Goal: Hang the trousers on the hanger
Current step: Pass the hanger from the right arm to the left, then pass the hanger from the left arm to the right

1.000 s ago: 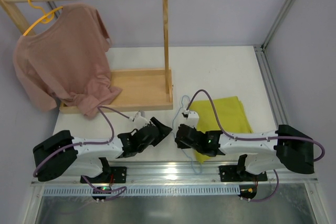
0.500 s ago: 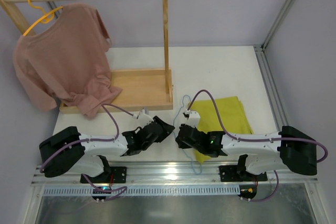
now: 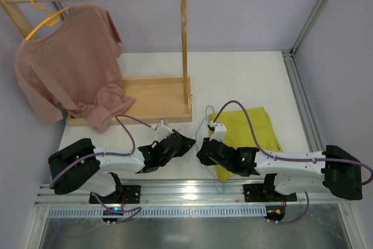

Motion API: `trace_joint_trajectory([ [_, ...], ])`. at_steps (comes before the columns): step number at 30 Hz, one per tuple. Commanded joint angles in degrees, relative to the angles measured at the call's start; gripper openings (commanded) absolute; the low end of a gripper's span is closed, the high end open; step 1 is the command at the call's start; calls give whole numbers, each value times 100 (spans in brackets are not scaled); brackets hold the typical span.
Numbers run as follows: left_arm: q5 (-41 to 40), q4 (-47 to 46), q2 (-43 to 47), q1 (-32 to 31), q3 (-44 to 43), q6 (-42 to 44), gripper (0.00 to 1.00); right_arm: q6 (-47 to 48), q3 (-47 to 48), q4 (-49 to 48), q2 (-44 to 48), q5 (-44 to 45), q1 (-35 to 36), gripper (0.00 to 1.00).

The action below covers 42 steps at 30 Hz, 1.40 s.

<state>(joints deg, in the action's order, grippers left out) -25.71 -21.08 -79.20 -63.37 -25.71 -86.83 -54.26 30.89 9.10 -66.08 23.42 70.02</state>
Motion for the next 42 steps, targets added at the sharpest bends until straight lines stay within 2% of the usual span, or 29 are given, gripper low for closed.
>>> trace_joint_trajectory([
  [1, -135, -160, -43, -8, -83, 140, 0, -155, -101, -59, 508, 13, 38, 25],
  [2, -153, -142, -34, -17, -74, 166, 0, -138, -119, 3, 578, 57, 47, 32],
  [6, -144, -98, -8, -17, -100, 210, 0, -164, 205, 880, 851, 400, -6, 42],
  [9, -180, 174, 10, -17, -206, 245, 0, -94, 373, 1628, 1159, 506, -364, 46],
  [10, -180, 218, 18, -8, -223, 254, 0, -15, 443, 1978, 1229, 419, -949, 46],
  [13, -171, 402, 80, -17, -320, 298, 0, 555, 339, 2454, 1668, 14, -2093, 47],
  [14, -171, 490, 141, -8, -372, 359, 0, 740, 312, 2578, 2000, -143, -2785, 47],
  [17, -276, 771, 299, -26, -478, 500, 0, 908, 251, 2956, 2397, -399, -4000, 49],
  [19, -372, 982, 519, -17, -583, 640, 0, 961, 84, 2984, 2504, -601, -4564, 50],
  [26, -549, 1941, 959, -26, -1243, 1158, 0, 680, -716, 2105, 1678, -1541, -4831, 53],
  [29, -566, 2073, 1108, -17, -1331, 1221, 1, 645, -761, 2130, 1958, -1586, -4831, 54],
  [34, -636, 2372, 1301, -17, -1568, 1422, 0, 864, -173, 2587, 2582, -1752, -4840, 54],
  [39, -540, 2556, 1319, -17, -2016, 1686, 0, 1356, 145, 2132, 2970, -3193, -4814, 54],
  [42, -461, 2687, 1258, -17, -2252, 1766, 0, 1331, 58, 2077, 2970, -3213, -4778, 54],
])
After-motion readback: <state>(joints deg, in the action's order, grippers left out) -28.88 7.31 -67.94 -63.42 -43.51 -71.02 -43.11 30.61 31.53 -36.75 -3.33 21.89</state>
